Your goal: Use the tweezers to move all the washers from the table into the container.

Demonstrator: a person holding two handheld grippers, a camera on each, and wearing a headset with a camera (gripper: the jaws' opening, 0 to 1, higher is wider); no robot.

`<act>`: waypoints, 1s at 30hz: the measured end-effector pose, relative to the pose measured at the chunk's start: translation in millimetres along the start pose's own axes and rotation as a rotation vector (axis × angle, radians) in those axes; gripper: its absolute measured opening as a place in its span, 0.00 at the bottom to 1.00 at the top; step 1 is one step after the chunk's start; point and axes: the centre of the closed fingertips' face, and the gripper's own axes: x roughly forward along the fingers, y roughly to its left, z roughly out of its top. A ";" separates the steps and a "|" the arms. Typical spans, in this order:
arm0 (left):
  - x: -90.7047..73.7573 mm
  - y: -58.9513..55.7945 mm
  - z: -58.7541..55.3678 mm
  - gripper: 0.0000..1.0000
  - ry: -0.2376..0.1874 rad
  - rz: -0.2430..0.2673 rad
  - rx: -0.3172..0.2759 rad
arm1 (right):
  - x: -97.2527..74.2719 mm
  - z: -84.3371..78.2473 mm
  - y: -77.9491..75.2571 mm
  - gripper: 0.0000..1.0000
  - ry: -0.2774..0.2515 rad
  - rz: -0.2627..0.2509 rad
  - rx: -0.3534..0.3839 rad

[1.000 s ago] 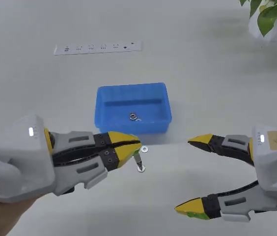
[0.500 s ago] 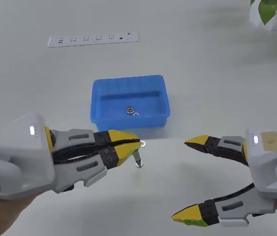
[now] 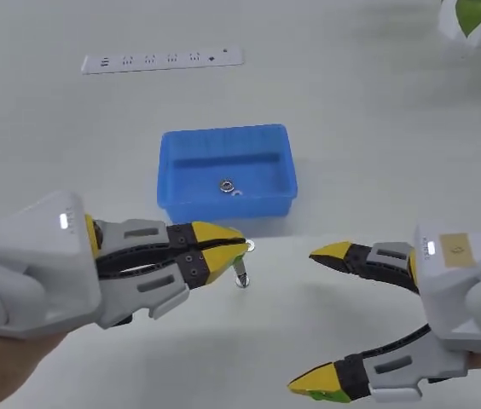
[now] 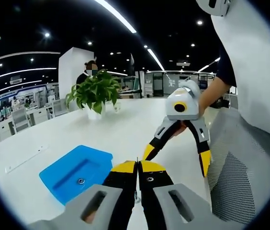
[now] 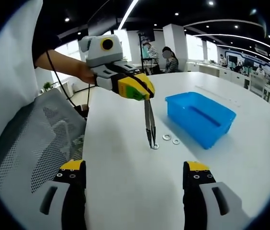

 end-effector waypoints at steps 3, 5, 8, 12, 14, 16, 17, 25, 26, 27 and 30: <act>0.8 -3.2 -3.9 0.04 0.015 -0.016 -0.004 | 0.9 -0.4 0.5 0.84 0.002 0.004 0.004; 1.2 -3.8 -2.6 0.04 0.012 -0.021 -0.005 | 1.7 0.7 0.1 0.84 -0.003 0.005 0.011; 1.2 -1.3 -2.9 0.05 0.019 -0.035 -0.061 | 5.4 3.2 -2.3 0.83 -0.006 0.010 0.017; 1.2 2.3 -2.2 0.04 0.046 -0.046 -0.064 | 15.4 11.3 -5.5 0.81 0.000 0.037 -0.005; 2.1 -0.4 -1.3 0.04 0.062 -0.065 -0.061 | 21.8 17.8 -9.4 0.78 -0.004 0.047 -0.020; 2.5 -1.9 -1.1 0.04 0.068 -0.072 -0.064 | 28.9 25.3 -14.7 0.73 -0.009 0.054 -0.036; 2.8 -2.0 -1.0 0.04 0.071 -0.074 -0.064 | 31.7 28.2 -17.0 0.71 -0.012 0.056 -0.041; 5.1 -4.4 0.0 0.05 0.084 -0.079 -0.070 | 54.0 37.9 -20.3 0.40 -0.001 0.163 -0.076; 5.1 -4.6 0.0 0.05 0.085 -0.079 -0.070 | 55.5 36.6 -20.0 0.37 0.006 0.176 -0.078; 5.0 -4.7 -0.1 0.05 0.086 -0.081 -0.070 | 57.1 34.9 -20.5 0.36 0.016 0.184 -0.082; 4.9 -5.7 0.0 0.05 0.091 -0.085 -0.069 | 60.3 30.9 -21.0 0.30 0.037 0.212 -0.087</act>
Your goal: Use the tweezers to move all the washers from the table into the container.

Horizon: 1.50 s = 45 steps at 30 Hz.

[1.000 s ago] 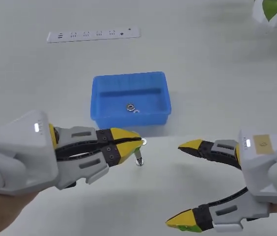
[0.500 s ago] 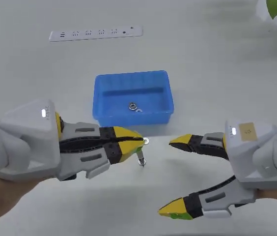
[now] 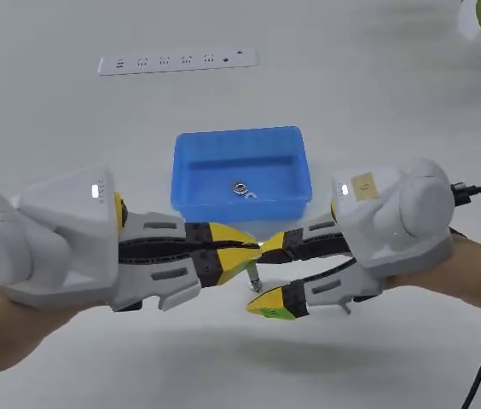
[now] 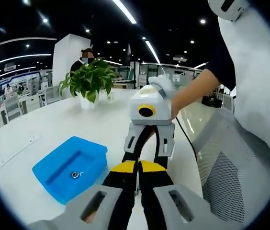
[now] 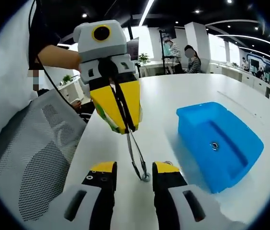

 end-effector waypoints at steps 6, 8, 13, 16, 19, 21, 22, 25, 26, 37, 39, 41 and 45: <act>2.0 -1.4 -0.4 0.05 0.009 -0.012 0.004 | -0.5 1.0 1.6 0.19 -0.006 0.040 -0.022; 2.8 -1.8 -0.3 0.05 0.010 -0.013 0.005 | -0.7 0.6 -1.3 0.14 -0.004 0.040 -0.028; 3.9 -2.4 -0.1 0.05 0.010 -0.014 0.001 | 0.0 0.5 0.3 0.12 0.003 0.056 -0.071; 4.0 -2.1 -0.1 0.05 0.011 -0.011 -0.002 | -0.1 0.4 0.7 0.11 0.004 0.048 -0.105; 3.9 -2.4 -0.3 0.05 0.016 -0.011 -0.014 | 0.0 0.3 1.5 0.10 0.015 0.033 -0.139; 3.3 -4.8 -0.6 0.06 0.027 -0.021 -0.025 | 0.2 0.2 2.8 0.10 0.023 0.025 -0.163; 3.4 -5.3 -0.7 0.06 0.029 -0.020 -0.030 | 0.4 0.1 3.1 0.10 0.024 0.022 -0.169; 2.2 -6.2 -1.2 0.06 0.028 -0.005 -0.052 | 1.0 -0.4 3.2 0.10 0.021 0.013 -0.177; 1.7 -6.7 -0.7 0.08 0.026 -0.003 -0.052 | 1.3 -0.2 3.2 0.10 0.019 0.010 -0.178; -8.6 -11.8 8.0 0.16 -0.003 0.023 -0.071 | 3.7 2.4 13.8 0.10 0.009 0.001 -0.183; -10.8 -14.4 5.7 0.16 0.000 0.022 -0.072 | 3.4 3.5 14.0 0.10 0.007 -0.002 -0.184; -14.0 -15.5 4.4 0.17 -0.003 0.026 -0.086 | 2.5 5.3 14.0 0.10 0.006 -0.006 -0.183; -21.9 -18.6 4.5 0.20 -0.011 0.044 -0.096 | -1.0 12.7 12.8 0.10 -0.005 -0.023 -0.181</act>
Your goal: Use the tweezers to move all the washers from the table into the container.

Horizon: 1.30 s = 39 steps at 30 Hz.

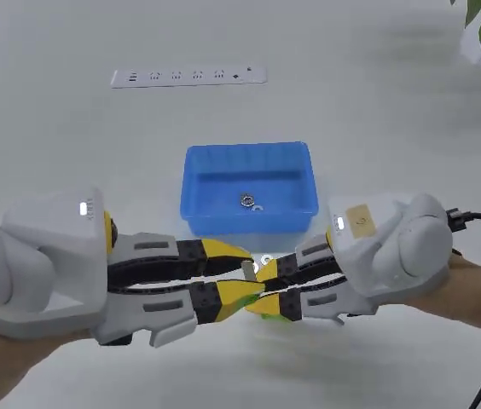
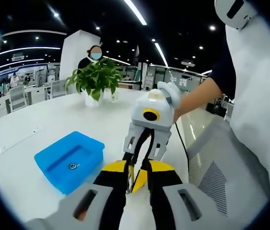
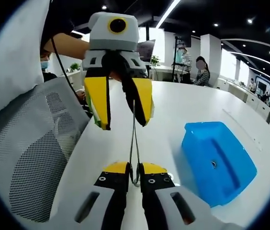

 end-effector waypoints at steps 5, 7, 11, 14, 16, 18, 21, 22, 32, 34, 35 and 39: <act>-14.3 -1.9 -0.2 0.24 -0.013 0.026 -0.012 | -3.9 14.1 -3.2 0.10 -0.022 -0.018 -0.003; -21.4 -0.8 -0.1 0.24 -0.022 0.044 -0.015 | -4.7 20.2 -4.2 0.10 -0.029 -0.023 -0.008; -35.3 2.0 2.9 0.25 -0.050 0.085 -0.020 | -5.9 29.3 -6.7 0.10 -0.032 -0.034 -0.011; -47.6 6.7 3.5 0.26 -0.076 0.122 -0.033 | -7.6 36.2 -8.0 0.10 -0.040 -0.041 -0.011; -54.8 7.8 2.7 0.27 -0.089 0.137 -0.044 | -10.0 43.0 -9.8 0.10 -0.047 -0.049 -0.014; -63.0 8.0 -0.7 0.28 -0.092 0.153 -0.047 | -13.6 51.4 -12.0 0.10 -0.060 -0.060 -0.013; -73.4 9.2 -8.0 0.33 -0.093 0.176 -0.065 | -18.0 62.4 -16.1 0.10 -0.071 -0.077 -0.021; -78.0 10.7 -12.0 0.37 -0.093 0.192 -0.070 | -19.7 67.4 -18.2 0.10 -0.075 -0.083 -0.027; -103.0 21.5 -20.0 0.63 -0.122 0.305 -0.100 | -31.5 100.3 -43.5 0.10 -0.112 -0.137 -0.068; -104.3 23.7 -22.0 0.69 -0.120 0.321 -0.114 | -32.9 103.9 -50.9 0.10 -0.118 -0.149 -0.069; -104.6 24.3 -22.7 0.72 -0.118 0.327 -0.115 | -33.4 105.1 -53.9 0.10 -0.121 -0.152 -0.068; -107.3 26.9 -24.2 0.80 -0.120 0.355 -0.119 | -37.0 108.1 -73.9 0.10 -0.118 -0.171 -0.083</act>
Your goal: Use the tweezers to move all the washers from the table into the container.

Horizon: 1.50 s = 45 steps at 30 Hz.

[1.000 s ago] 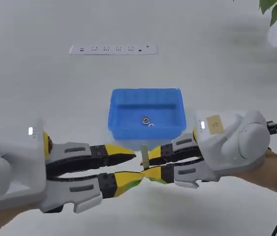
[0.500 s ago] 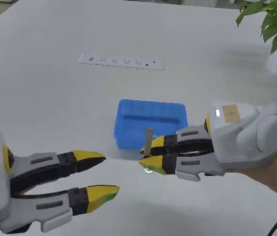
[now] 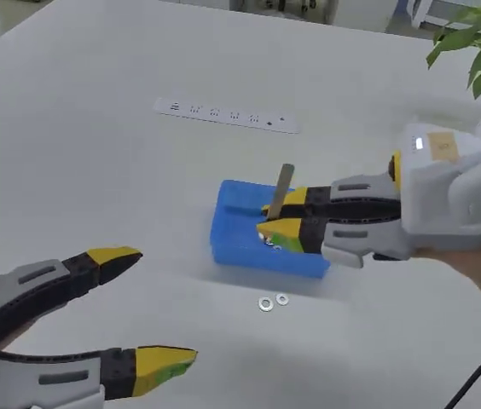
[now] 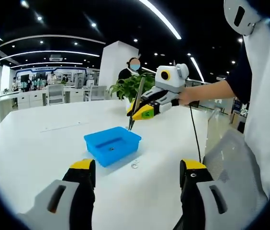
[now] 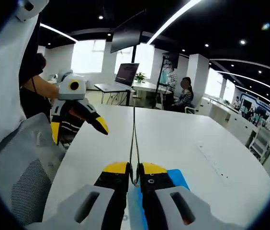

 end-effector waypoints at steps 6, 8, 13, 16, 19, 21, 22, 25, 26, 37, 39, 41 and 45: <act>-2.0 9.1 -6.5 0.92 0.009 0.048 -0.010 | 4.0 -10.9 -38.5 0.10 0.013 -0.053 0.022; -1.9 12.7 -8.9 0.96 0.010 0.059 -0.025 | 7.6 -14.4 -49.2 0.10 0.006 -0.074 0.045; -1.0 19.9 -11.8 1.00 0.022 0.081 -0.033 | 22.7 -27.4 -67.5 0.10 0.002 -0.095 0.093; -0.6 23.6 -10.9 1.00 0.026 0.086 -0.033 | 34.8 -37.8 -73.9 0.10 0.011 -0.097 0.108; -1.3 25.6 -13.7 0.99 0.045 0.088 -0.030 | 49.3 -51.9 -75.9 0.10 0.027 -0.094 0.125; -2.7 28.0 -16.8 0.99 0.059 0.092 -0.029 | 58.2 -61.9 -72.7 0.10 0.045 -0.079 0.136; -3.8 29.2 -18.3 0.99 0.064 0.094 -0.033 | 61.5 -65.8 -71.1 0.10 0.054 -0.074 0.135; -6.9 32.3 -22.2 0.99 0.076 0.106 -0.043 | 69.7 -79.3 -63.9 0.10 0.092 -0.046 0.123; -7.6 33.0 -23.1 0.99 0.078 0.109 -0.046 | 71.1 -82.9 -62.0 0.10 0.103 -0.037 0.115; -6.7 31.5 -29.0 0.99 0.104 0.111 -0.068 | 74.0 -102.3 -52.1 0.10 0.143 -0.003 0.114; -4.9 30.0 -28.7 0.99 0.107 0.106 -0.066 | 72.9 -103.0 -50.4 0.10 0.143 0.004 0.114; -3.4 28.5 -27.5 0.99 0.107 0.099 -0.065 | 72.2 -103.2 -49.3 0.11 0.144 0.006 0.109; -1.6 26.8 -25.6 0.99 0.106 0.094 -0.064 | 71.1 -103.5 -47.5 0.11 0.147 0.009 0.106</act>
